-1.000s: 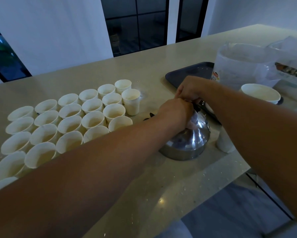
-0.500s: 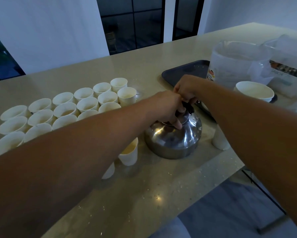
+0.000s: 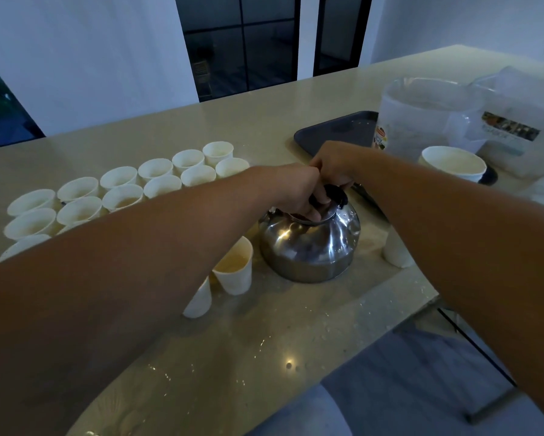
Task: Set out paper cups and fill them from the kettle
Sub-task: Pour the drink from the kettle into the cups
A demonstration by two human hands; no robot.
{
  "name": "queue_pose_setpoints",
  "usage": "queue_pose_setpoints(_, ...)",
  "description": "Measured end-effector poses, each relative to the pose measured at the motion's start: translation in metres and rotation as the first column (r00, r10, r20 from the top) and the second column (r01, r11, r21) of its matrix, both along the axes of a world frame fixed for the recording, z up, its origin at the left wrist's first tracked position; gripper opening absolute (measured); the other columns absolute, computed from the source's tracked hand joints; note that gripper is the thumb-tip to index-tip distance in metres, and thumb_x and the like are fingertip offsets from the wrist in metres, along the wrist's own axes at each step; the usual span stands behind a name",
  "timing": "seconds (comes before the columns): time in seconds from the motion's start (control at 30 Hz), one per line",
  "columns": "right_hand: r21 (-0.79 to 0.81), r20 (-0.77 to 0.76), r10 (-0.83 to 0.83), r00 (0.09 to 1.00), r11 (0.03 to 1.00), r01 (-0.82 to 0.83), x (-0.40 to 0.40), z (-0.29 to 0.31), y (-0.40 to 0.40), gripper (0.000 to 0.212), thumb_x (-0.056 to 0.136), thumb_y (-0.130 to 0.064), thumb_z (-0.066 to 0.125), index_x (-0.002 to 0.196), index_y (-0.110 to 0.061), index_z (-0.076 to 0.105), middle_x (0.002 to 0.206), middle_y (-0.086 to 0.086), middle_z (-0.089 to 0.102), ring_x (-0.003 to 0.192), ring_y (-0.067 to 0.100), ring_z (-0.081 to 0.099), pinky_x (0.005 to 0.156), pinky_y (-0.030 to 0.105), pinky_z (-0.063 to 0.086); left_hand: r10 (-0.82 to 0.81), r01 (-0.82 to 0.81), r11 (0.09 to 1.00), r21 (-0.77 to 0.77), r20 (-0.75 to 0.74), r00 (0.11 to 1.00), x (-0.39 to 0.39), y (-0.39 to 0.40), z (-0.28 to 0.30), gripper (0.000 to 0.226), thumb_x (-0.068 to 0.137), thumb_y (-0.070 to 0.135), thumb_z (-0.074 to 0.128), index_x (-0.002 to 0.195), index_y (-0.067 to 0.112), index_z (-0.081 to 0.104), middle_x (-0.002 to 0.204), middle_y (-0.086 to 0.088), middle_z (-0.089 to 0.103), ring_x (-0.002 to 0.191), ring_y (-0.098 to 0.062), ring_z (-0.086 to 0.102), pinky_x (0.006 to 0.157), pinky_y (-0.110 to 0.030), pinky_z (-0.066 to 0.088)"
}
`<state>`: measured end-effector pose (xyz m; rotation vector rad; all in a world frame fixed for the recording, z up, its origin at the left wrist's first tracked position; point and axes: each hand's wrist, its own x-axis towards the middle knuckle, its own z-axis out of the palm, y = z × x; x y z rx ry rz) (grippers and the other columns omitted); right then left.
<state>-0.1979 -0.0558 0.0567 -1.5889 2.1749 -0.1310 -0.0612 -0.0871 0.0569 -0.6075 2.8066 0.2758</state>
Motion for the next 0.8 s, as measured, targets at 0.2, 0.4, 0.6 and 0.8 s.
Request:
queue_pose_setpoints(0.2,0.032,-0.027,0.020,0.999,0.999,-0.019,0.001,0.002,-0.005,0.024,0.089,-0.004,0.066,0.104,-0.021,0.074,0.100,0.010,0.070,0.082,0.032,0.073,0.073,0.042,0.063,0.037,-0.031,0.998,0.051,-0.111,0.993,0.004,-0.002,-0.009,0.047,0.088,0.034,0.072,0.133,0.028,0.061,0.129,-0.003,0.059,0.114,-0.024,0.055,0.086,-0.027,0.041)
queue_pose_setpoints(0.4,0.043,-0.006,0.027,1.000,0.999,-0.027,0.001,0.003,-0.006,0.028,0.094,-0.008,0.062,0.118,-0.020,0.071,0.106,0.009,0.068,0.089,0.032,0.071,0.079,0.043,0.061,0.092,-0.068,0.991,0.114,-0.226,0.970,0.011,-0.004,-0.017,0.045,0.084,0.031,0.077,0.128,0.029,0.066,0.115,0.004,0.063,0.095,-0.010,0.049,0.076,-0.019,0.033)
queue_pose_setpoints(0.6,0.048,-0.005,0.011,1.000,0.999,-0.010,0.002,0.005,-0.002,0.023,0.092,-0.004,0.064,0.112,-0.011,0.073,0.101,0.013,0.071,0.086,0.029,0.071,0.076,0.042,0.062,0.077,-0.054,0.994,0.095,-0.267,0.960,0.008,-0.005,-0.008,0.030,0.086,0.016,0.075,0.114,0.026,0.074,0.119,0.002,0.068,0.107,-0.016,0.060,0.076,-0.016,0.034)
queue_pose_setpoints(0.8,0.061,-0.010,0.014,1.000,0.998,-0.014,0.004,0.007,0.001,0.024,0.094,-0.004,0.062,0.115,-0.010,0.072,0.102,0.015,0.070,0.085,0.028,0.072,0.075,0.040,0.062,0.063,-0.049,0.997,0.055,-0.306,0.950,0.011,-0.001,-0.009,0.028,0.085,0.011,0.075,0.110,0.025,0.076,0.118,-0.001,0.067,0.105,-0.019,0.060,0.079,-0.018,0.036)
